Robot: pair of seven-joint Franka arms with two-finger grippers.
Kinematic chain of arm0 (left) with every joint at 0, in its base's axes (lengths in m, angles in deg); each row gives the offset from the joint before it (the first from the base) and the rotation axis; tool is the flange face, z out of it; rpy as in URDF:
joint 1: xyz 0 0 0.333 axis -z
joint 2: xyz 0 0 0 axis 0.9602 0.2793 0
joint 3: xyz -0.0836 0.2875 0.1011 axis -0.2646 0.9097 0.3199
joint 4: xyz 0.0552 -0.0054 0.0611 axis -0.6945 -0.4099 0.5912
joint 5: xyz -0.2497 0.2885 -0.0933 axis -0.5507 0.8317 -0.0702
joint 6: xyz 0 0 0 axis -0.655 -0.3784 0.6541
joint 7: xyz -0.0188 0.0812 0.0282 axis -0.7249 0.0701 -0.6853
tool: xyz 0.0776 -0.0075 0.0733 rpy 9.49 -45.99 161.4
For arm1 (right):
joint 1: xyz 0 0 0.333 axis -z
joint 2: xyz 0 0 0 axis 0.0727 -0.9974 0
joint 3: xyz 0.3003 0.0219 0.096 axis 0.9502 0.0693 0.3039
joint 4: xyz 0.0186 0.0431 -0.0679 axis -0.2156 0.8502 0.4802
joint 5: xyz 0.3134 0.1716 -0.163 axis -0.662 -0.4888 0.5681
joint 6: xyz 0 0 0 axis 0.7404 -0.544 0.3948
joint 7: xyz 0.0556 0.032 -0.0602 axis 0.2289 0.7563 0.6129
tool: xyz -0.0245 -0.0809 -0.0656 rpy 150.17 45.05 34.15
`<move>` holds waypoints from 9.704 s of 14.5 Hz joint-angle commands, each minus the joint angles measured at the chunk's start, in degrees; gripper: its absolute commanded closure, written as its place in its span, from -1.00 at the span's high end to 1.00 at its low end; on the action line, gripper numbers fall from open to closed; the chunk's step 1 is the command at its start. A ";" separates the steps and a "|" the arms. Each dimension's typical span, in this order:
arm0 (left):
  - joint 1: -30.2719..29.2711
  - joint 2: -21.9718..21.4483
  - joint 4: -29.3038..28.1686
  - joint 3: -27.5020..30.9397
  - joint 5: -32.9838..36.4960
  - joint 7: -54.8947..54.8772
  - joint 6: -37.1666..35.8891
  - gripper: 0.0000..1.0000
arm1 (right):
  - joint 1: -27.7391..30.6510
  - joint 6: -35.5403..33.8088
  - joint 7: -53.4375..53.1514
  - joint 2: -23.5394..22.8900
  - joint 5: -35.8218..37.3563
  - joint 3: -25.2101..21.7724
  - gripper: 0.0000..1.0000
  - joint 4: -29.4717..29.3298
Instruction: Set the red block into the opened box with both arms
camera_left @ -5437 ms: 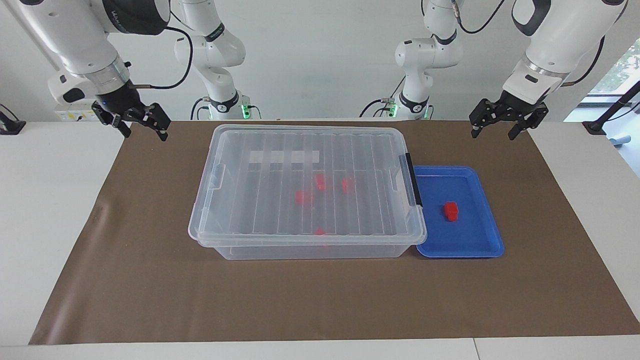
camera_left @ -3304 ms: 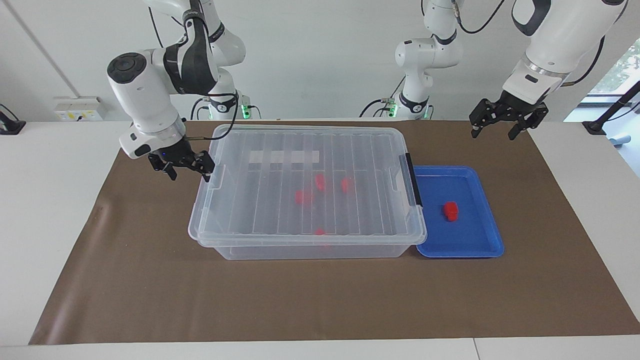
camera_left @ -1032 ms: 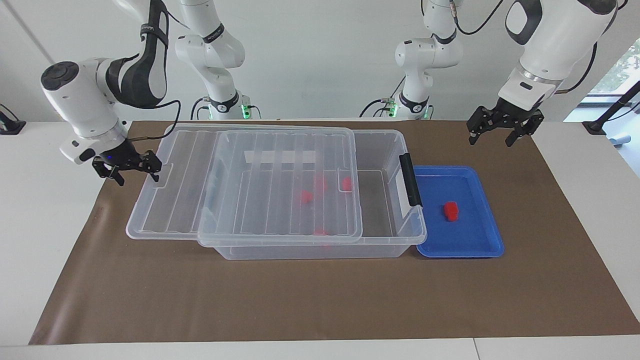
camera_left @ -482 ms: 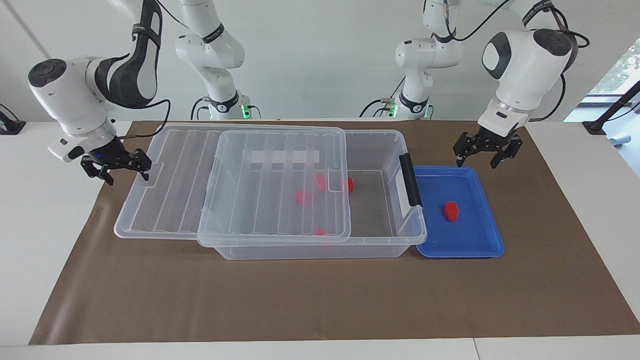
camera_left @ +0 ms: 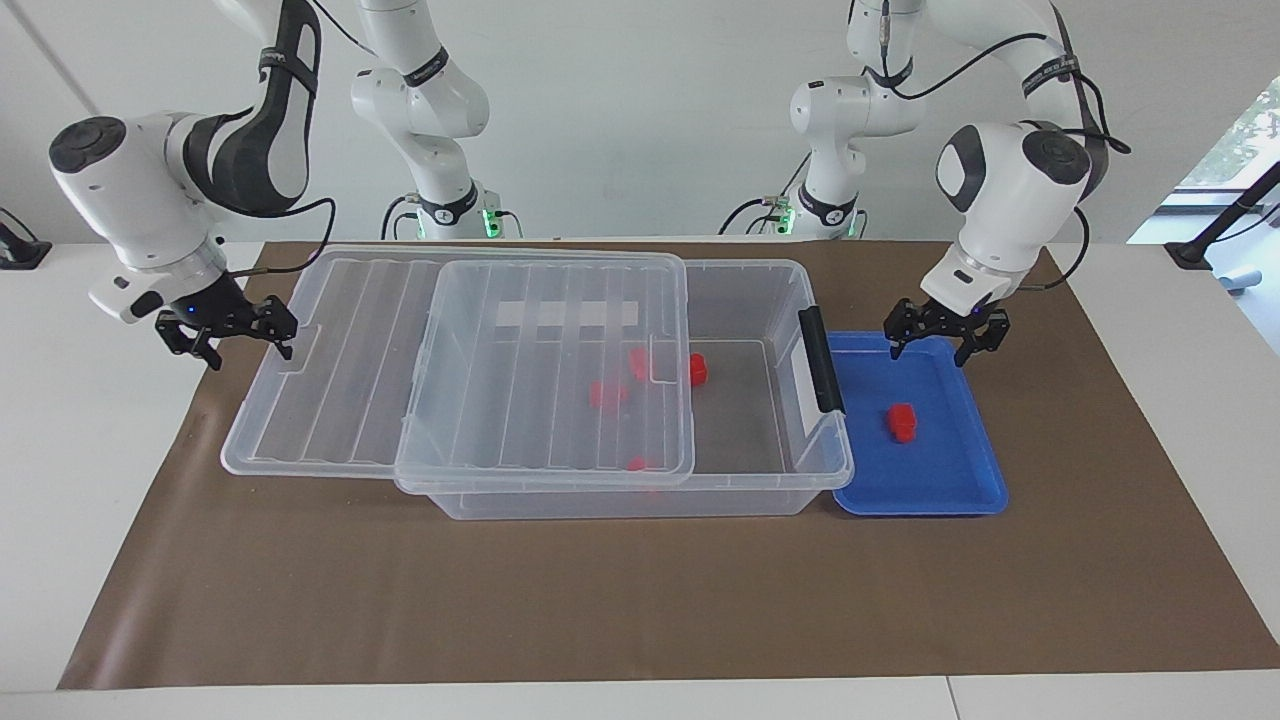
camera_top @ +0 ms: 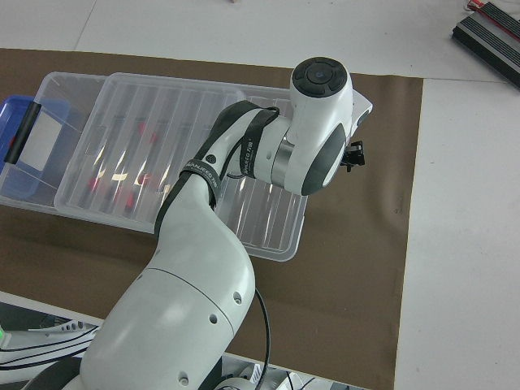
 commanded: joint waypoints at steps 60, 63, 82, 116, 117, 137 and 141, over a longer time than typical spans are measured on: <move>23.85 23.78 14.47 -0.11 8.33 40.48 13.24 -1.00 | -10.57 -30.29 -25.05 0.18 0.18 2.31 1.00 -24.19; 23.23 25.54 14.47 -0.03 8.33 40.48 15.62 -1.00 | -10.57 -30.29 -25.05 0.18 0.18 2.31 1.00 -24.19; 23.06 7.01 15.26 -0.55 7.53 39.69 -3.44 1.00 | -10.31 -30.55 -24.70 0.44 0.18 2.22 1.00 -23.75; -1.11 -1.71 23.35 0.85 -0.38 3.39 -28.23 1.00 | -1.95 -5.42 -10.27 -1.05 0.44 2.31 -1.00 -3.98; -1.11 -1.88 23.26 0.85 -0.38 3.30 -28.24 1.00 | -2.83 -5.42 -11.77 -0.88 0.44 2.31 -1.00 -3.81; -1.12 -1.18 25.53 0.68 2.52 2.87 -30.34 1.00 | -17.24 -5.42 -37.96 0.27 0.44 2.49 -1.00 -2.05; -1.11 1.80 29.57 0.68 2.44 2.86 -32.01 1.00 | -18.48 -5.42 -40.17 0.27 0.44 2.49 -1.00 -1.96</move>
